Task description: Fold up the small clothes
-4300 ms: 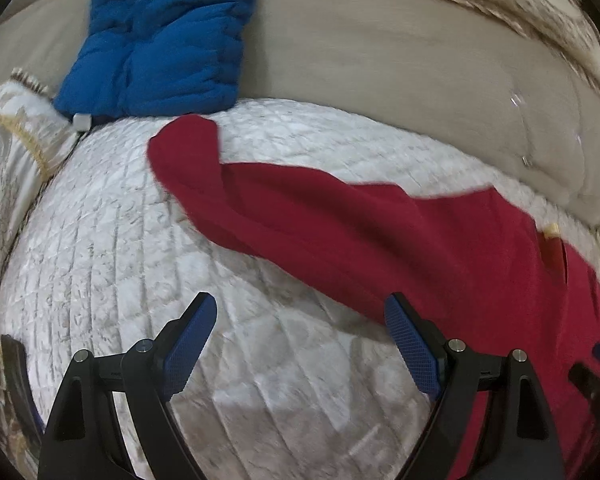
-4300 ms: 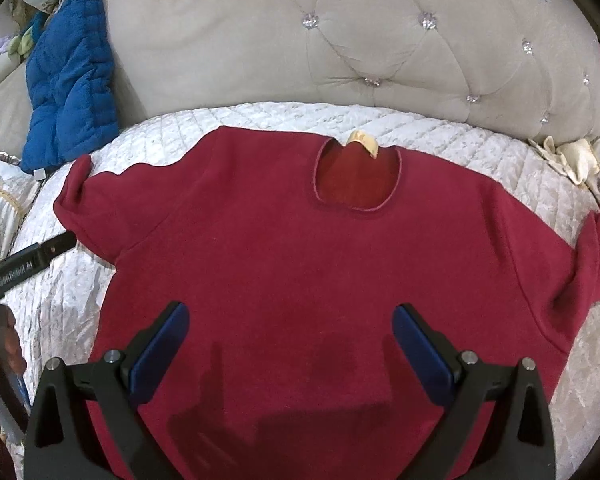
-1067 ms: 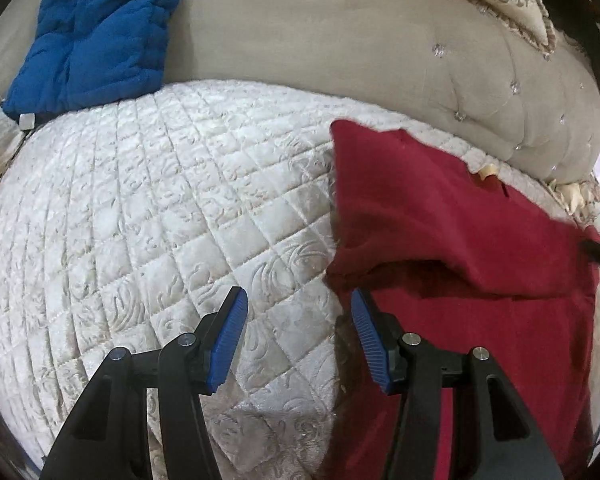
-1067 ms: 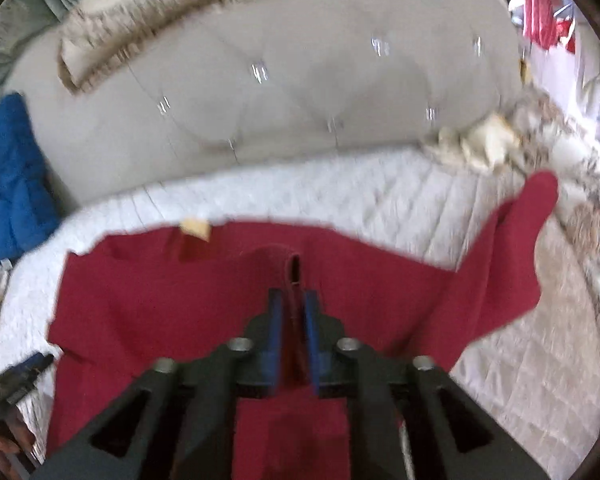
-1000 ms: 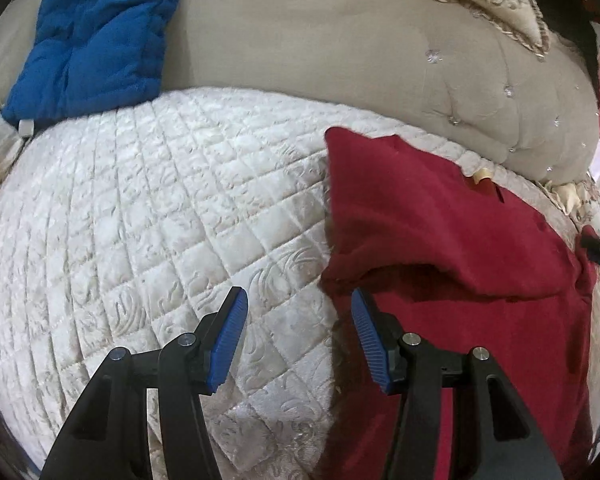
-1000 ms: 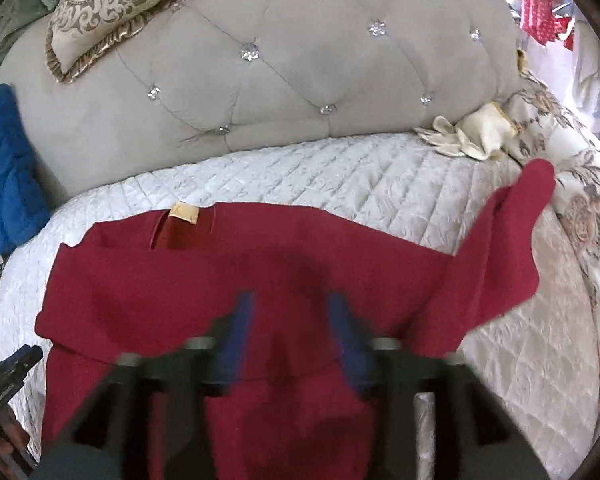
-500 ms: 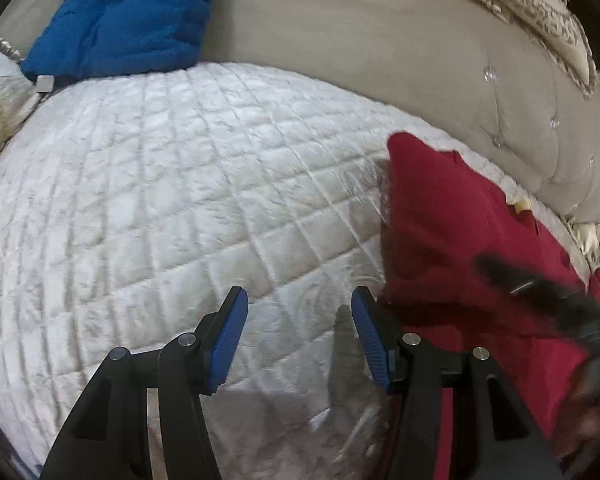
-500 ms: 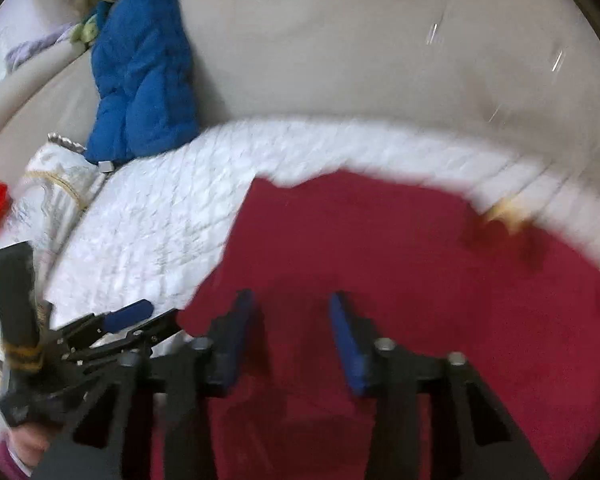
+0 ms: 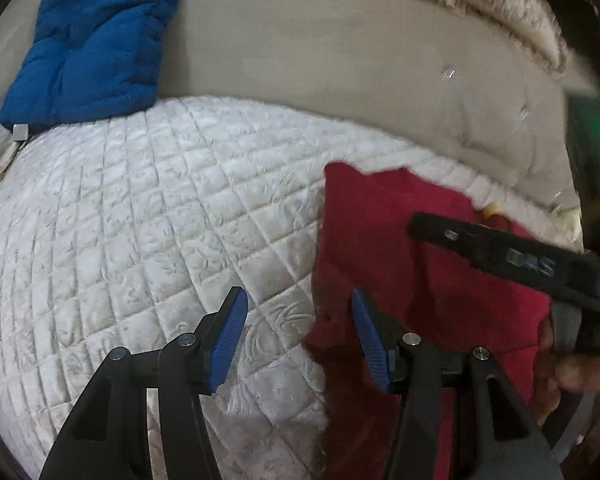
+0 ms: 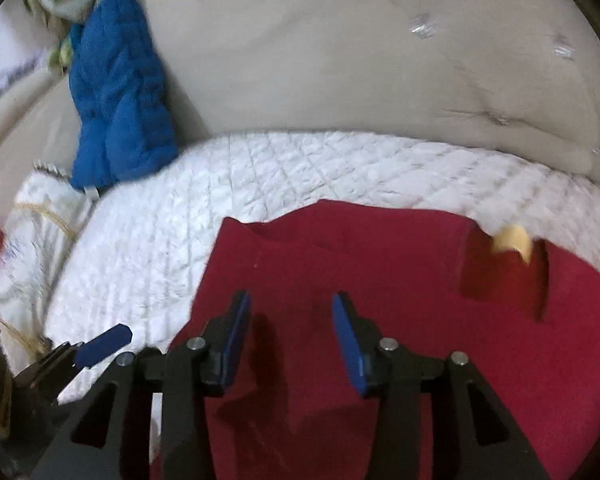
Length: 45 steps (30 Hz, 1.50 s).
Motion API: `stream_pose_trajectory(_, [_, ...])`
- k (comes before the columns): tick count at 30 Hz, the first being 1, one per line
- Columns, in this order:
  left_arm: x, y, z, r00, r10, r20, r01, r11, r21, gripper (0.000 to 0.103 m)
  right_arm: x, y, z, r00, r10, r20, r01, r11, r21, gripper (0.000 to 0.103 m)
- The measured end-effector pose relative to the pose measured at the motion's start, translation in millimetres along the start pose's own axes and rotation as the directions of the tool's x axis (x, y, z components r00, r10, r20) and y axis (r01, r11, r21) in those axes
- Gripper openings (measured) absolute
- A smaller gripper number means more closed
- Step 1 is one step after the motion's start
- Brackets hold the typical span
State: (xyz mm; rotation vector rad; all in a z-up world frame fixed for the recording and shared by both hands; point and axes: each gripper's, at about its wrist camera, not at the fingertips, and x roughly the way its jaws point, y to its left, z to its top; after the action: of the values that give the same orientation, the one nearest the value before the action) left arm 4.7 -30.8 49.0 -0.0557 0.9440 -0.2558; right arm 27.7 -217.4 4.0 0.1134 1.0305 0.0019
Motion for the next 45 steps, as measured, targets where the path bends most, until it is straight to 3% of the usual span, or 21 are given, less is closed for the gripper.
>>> stream_pose_trajectory(2, [8, 4, -2, 1.0, 0.003, -0.015, -0.003, 1.0, -0.016, 0.035, 19, 4, 4, 0.997, -0.071, -0.006, 0.071, 0.997, -0.018, 0.045])
stream_pose_trajectory(4, [8, 10, -5, 1.0, 0.0, -0.006, 0.0, 0.999, -0.036, 0.044, 24, 6, 9, 0.992, -0.113, 0.049, 0.115, 0.993, -0.026, 0.046])
stream_pose_trajectory(8, [6, 13, -8, 1.0, -0.011, -0.006, 0.01, 0.999, -0.042, 0.046, 7, 5, 2, 0.996, -0.088, 0.032, 0.088, 0.996, -0.011, 0.047])
stream_pose_trajectory(13, [-6, 7, -9, 1.0, -0.011, -0.003, 0.011, 0.999, -0.051, 0.046, -47, -10, -40, 0.992, -0.125, 0.029, 0.126, 0.992, -0.019, 0.068])
stream_pose_trajectory(17, [-24, -3, -11, 1.0, -0.021, -0.004, 0.021, 0.999, -0.046, 0.046, -86, -53, -72, 0.973, -0.231, 0.028, 0.229, 0.973, 0.039, 0.069])
stream_pose_trajectory(21, [-52, -24, -13, 0.999, -0.033, 0.009, 0.033, 0.999, -0.015, 0.046, -118, -104, -93, 0.963, -0.269, 0.024, 0.263, 0.954, 0.141, 0.069])
stream_pose_trajectory(25, [-80, -49, -7, 0.999, -0.045, -0.005, 0.045, 0.998, -0.035, 0.046, -139, -160, -98, 0.93, -0.369, -0.013, 0.36, 0.9, 0.246, 0.069])
stream_pose_trajectory(29, [-97, -76, -7, 0.997, -0.076, -0.006, 0.075, 0.997, -0.023, 0.046, -174, -185, -117, 0.948, -0.312, 0.066, 0.271, 0.897, 0.349, 0.069])
stream_pose_trajectory(33, [-90, -96, -11, 0.995, -0.096, -0.013, 0.096, 0.995, -0.036, 0.046, -183, -183, -123, 0.956, -0.277, 0.099, 0.225, 0.904, 0.364, 0.069])
stream_pose_trajectory(38, [-64, -100, -26, 0.992, -0.128, -0.025, 0.126, 0.99, -0.061, 0.046, -169, -167, -115, 0.961, -0.256, 0.109, 0.211, 0.925, 0.316, 0.069])
stream_pose_trajectory(41, [-52, -96, -35, 0.992, -0.122, -0.024, 0.122, 0.993, -0.005, 0.046, -136, -173, -118, 0.972, -0.236, -0.018, 0.229, 0.92, 0.318, 0.069])
stream_pose_trajectory(45, [-45, -87, -35, 0.997, -0.075, -0.035, 0.076, 0.996, 0.049, 0.046, -172, -177, -115, 0.965, -0.255, 0.07, 0.22, 0.922, 0.318, 0.069])
